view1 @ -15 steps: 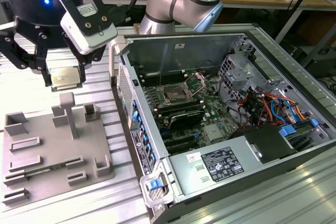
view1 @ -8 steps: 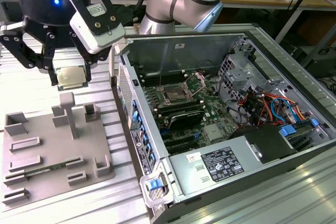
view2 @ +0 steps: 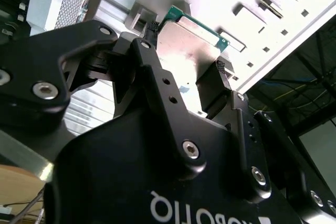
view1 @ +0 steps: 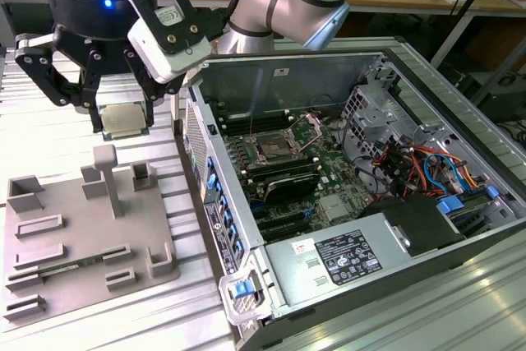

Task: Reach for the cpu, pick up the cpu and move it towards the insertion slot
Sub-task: 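Pick up the cpu and move it towards the insertion slot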

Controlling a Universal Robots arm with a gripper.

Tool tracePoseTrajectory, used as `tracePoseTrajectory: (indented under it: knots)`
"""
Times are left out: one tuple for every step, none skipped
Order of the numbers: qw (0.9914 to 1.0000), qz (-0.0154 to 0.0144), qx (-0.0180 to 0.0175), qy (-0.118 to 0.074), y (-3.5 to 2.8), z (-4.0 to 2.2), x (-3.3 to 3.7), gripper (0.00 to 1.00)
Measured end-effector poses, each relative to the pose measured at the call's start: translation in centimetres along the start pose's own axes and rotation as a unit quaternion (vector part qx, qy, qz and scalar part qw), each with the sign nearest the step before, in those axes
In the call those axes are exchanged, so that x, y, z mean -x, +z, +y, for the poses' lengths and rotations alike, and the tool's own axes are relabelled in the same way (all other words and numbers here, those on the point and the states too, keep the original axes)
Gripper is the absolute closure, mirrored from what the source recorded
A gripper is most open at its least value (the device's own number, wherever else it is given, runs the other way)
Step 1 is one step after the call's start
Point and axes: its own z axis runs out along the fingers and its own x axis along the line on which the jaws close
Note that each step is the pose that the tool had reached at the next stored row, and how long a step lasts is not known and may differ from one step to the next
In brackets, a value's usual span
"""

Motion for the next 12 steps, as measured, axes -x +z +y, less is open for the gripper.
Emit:
tracePoseTrajectory:
  knots:
    - [1.0, 0.0, 0.0, 0.0, 0.0, -0.01, 0.12, 0.45]
    - [1.0, 0.0, 0.0, 0.0, -0.01, -0.02, 0.42, 0.45]
    - [1.0, 0.0, 0.0, 0.0, -0.01, -0.05, 1.29, 0.45]
    - [1.0, 0.0, 0.0, 0.0, -0.02, -0.08, 1.87, 0.45]
    - [1.0, 0.0, 0.0, 0.0, -0.02, -0.1, 2.23, 0.45]
    - [1.0, 0.0, 0.0, 0.0, -0.02, -0.11, 2.4, 0.45]
    - [1.0, 0.0, -0.0001, 0.0, -0.03, -0.11, 2.48, 0.45]
    - [1.0, 0.0, 0.0, 0.0, -0.03, -0.11, 2.55, 0.45]
    - [1.0, 0.0, 0.0, 0.0, -0.03, -0.12, 2.66, 0.45]
    - [1.0, 0.0, 0.0, 0.0, -0.03, -0.12, 2.76, 0.45]
    - [1.0, 0.0, 0.0, 0.0, -0.03, -0.13, 2.91, 0.45]
    - [1.0, 0.0, -0.0001, 0.0, -0.03, -0.13, 3.05, 0.45]
